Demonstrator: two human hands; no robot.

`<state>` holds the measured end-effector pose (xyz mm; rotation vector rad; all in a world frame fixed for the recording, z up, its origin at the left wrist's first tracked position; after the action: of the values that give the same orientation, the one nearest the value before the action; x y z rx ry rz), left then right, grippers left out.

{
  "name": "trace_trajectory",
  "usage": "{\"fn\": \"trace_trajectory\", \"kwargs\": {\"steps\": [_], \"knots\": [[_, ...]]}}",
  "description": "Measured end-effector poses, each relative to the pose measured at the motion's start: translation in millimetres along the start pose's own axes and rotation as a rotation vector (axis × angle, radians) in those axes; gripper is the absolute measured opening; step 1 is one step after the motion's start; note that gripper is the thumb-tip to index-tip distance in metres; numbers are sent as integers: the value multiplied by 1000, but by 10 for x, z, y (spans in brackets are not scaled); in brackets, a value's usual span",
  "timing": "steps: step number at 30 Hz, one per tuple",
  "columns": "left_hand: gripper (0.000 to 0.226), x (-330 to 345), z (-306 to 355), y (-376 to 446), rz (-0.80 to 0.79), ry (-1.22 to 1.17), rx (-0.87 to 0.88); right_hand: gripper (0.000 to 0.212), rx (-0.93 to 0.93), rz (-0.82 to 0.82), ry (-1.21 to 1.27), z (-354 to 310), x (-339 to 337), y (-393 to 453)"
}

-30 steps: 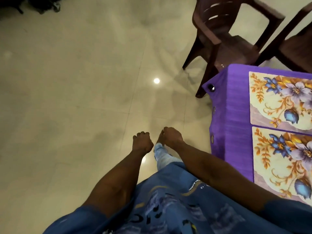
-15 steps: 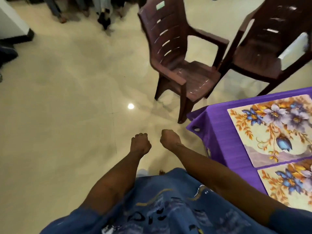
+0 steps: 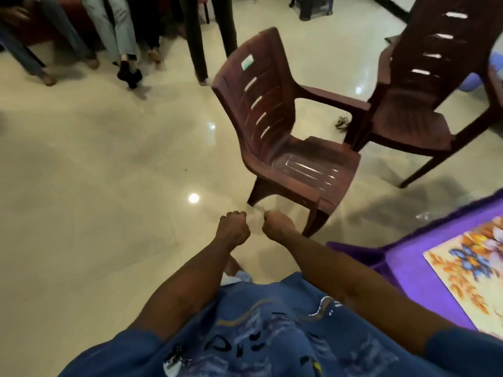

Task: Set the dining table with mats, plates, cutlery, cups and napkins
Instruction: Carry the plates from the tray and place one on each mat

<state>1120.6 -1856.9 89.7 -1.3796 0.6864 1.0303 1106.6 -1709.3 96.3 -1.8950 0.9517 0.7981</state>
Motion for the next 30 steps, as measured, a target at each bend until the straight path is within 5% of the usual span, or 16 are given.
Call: {"fn": "trace_trajectory", "kwargs": {"steps": [15,26,30], "knots": [[18,-1817,-1872,2960,-44,114,22,28,103,33,250,-1982,-869,3490],[20,-3211,-2045,5419,-118,190,50,27,423,69,433,-1983,-2015,5818],[18,-3483,-1671,6218,-171,227,163,10,491,48,579,-1727,-2289,6429]]}}
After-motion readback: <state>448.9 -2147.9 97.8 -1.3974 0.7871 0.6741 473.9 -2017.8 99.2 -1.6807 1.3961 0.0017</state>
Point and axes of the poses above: each hand's wrist, its own y-axis towards the middle knuckle, its own x-axis out of the palm, z = x × y, the point moved 1 cm from there along y, towards the middle knuckle, and after that the axes turned 11 degrees about -x, right-handed, at the moved point
